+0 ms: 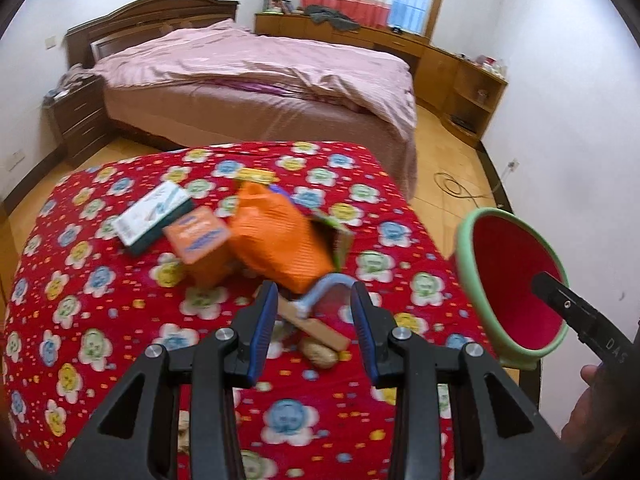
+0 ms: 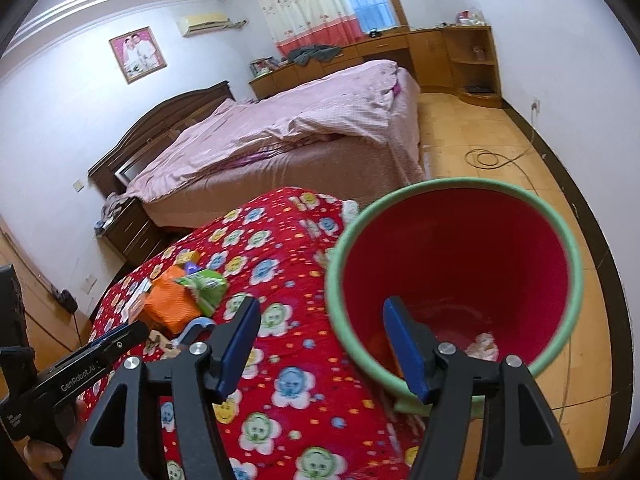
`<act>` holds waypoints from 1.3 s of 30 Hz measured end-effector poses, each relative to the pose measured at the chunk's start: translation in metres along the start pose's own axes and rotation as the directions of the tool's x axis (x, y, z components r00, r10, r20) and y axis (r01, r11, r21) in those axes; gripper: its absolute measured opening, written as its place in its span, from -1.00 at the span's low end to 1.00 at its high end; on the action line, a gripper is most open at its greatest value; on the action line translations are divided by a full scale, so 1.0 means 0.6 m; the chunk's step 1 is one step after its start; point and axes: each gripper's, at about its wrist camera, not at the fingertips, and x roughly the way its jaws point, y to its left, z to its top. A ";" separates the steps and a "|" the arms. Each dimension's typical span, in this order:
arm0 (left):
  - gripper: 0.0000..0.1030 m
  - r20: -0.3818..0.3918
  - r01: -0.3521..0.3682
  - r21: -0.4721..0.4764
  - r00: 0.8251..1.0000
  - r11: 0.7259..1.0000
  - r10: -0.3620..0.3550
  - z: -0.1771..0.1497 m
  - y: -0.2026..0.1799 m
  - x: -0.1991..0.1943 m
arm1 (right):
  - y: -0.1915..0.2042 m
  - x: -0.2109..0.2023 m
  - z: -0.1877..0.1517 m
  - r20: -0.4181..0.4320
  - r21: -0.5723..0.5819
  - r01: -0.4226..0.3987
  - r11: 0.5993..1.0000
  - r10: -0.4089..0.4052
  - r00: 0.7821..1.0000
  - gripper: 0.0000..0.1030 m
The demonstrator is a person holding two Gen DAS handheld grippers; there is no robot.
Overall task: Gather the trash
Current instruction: 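Reach the left tool to the white medicine box and grasp it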
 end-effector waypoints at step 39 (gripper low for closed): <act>0.33 -0.126 -0.172 0.015 0.977 0.985 0.173 0.099 0.269 0.156 | 0.198 0.207 0.043 -0.186 -0.096 -0.111 0.989 0.091 0.978 0.34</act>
